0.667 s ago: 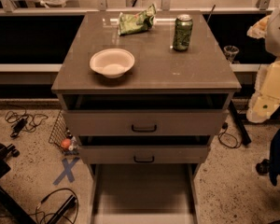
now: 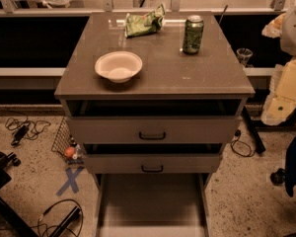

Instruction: Close bottom drawer

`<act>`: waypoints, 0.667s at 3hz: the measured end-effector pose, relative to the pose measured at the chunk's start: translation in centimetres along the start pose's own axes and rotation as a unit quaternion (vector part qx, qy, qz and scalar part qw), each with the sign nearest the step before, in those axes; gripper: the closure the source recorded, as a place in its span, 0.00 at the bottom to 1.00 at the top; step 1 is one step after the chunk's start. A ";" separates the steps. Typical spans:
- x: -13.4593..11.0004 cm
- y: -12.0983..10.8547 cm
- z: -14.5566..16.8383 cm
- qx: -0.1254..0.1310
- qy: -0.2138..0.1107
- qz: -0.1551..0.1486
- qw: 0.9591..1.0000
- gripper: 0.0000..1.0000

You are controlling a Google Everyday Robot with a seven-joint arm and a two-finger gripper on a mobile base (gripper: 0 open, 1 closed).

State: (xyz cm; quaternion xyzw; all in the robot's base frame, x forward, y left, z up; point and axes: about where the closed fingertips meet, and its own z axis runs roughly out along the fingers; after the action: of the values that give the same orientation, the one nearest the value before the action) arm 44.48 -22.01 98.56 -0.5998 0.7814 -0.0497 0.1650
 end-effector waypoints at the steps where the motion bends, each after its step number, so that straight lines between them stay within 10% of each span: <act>1: 0.3 1.0 0.7 0.000 -0.018 -0.009 1.000 0.00; 2: 3.1 4.8 4.0 -0.001 -0.067 0.009 0.998 0.00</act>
Offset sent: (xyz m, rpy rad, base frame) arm -0.0751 -0.0629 -0.2073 0.2779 -0.0479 -0.1016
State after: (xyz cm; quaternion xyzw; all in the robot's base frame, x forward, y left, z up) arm 40.59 -23.20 92.87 -0.5952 0.7737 -0.0068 0.2169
